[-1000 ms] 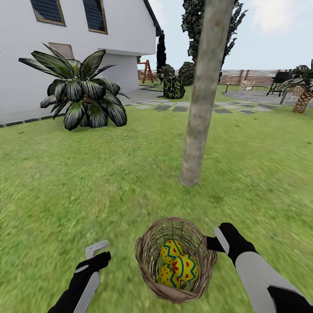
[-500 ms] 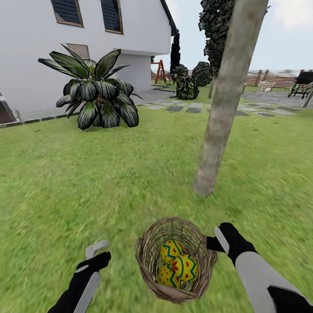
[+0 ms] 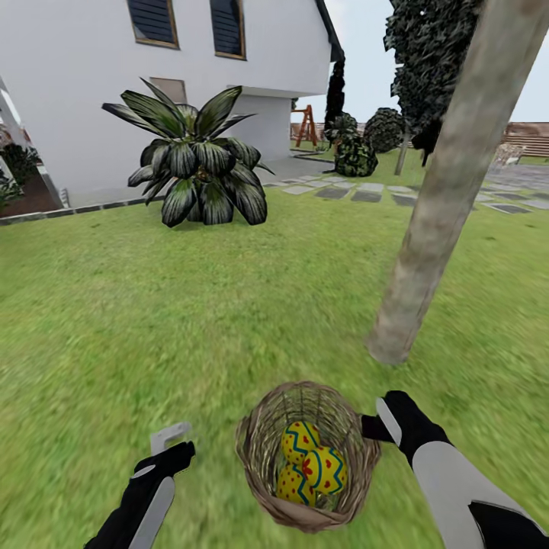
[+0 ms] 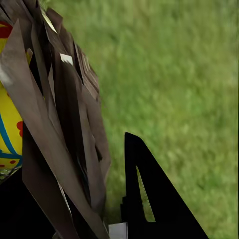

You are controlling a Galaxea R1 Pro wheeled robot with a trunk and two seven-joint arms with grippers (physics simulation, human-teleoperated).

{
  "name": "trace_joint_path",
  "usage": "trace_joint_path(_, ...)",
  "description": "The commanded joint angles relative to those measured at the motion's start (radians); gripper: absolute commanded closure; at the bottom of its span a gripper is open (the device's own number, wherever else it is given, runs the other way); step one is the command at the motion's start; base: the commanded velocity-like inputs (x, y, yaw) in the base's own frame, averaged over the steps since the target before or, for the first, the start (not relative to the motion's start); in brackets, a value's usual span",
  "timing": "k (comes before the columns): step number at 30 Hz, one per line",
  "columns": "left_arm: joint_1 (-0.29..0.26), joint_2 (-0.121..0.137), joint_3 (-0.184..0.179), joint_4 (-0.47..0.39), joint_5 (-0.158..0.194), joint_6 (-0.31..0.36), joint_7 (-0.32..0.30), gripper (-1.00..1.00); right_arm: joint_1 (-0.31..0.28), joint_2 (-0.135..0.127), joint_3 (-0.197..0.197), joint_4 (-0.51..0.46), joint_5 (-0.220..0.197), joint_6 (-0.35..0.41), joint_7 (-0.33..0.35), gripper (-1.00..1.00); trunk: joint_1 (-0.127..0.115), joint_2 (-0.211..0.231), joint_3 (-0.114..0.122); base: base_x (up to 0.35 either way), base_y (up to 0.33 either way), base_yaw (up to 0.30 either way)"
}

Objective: Take the three Easter eggs out of the wicker basket on the lawn in the garden, then place them on the lawn next to a single tree (choose any tree) so that all three eggs are next to the same tree and none are left in the basket.

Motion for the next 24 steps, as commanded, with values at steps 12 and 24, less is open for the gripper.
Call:
trace_joint_path(12, -0.001, 0.0, -0.002, -0.001, 0.009, 0.002, 0.009, -1.0, -0.001, 0.002, -0.006, -0.002, -0.013, 0.003, -0.002, 1.0, 0.001, -0.001, -0.001, 0.331, 0.147, 0.12)
trace_joint_path(24, -0.001, 0.0, -0.002, -0.002, 0.009, 0.005, 0.009, -1.0, -0.001, 0.002, -0.006, -0.002, -0.013, 0.003, -0.002, 1.0, 0.001, -0.001, -0.001, 0.294, 0.146, 0.001)
